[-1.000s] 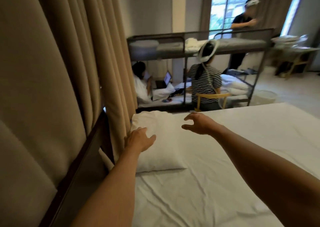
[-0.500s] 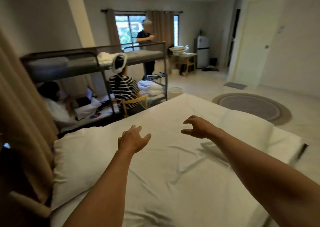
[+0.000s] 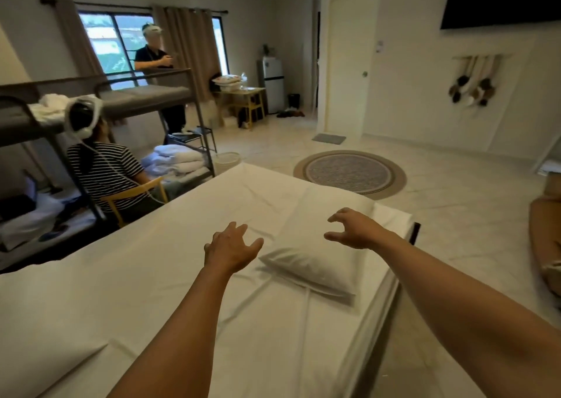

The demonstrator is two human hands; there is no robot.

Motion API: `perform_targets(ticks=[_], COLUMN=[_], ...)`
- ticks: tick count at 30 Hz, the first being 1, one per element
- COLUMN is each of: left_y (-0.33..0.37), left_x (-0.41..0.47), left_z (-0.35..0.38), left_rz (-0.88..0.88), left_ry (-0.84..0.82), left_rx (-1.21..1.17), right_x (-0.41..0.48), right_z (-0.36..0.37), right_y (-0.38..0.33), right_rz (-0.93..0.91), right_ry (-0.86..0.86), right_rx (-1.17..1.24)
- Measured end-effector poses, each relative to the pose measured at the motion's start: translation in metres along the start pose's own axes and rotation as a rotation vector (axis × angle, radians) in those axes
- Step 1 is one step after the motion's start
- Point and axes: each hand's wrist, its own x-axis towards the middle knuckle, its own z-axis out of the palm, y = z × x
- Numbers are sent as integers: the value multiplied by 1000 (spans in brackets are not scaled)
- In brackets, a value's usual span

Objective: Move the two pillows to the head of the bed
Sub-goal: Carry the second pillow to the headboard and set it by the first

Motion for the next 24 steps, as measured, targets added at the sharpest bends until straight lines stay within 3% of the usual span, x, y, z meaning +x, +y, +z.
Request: perform_targets(ticks=[10,24], left_y=[232,468], left_x=[120,308], left_z=[84,176], left_rz=[127,371], left_ry=[-63,-121], left_rx=[32,102], right_x=[50,121], right_z=[-110,-209], right_y=[224,442], right_rz=[100,303], right_ry=[69,142], right_rx=[-7,-22])
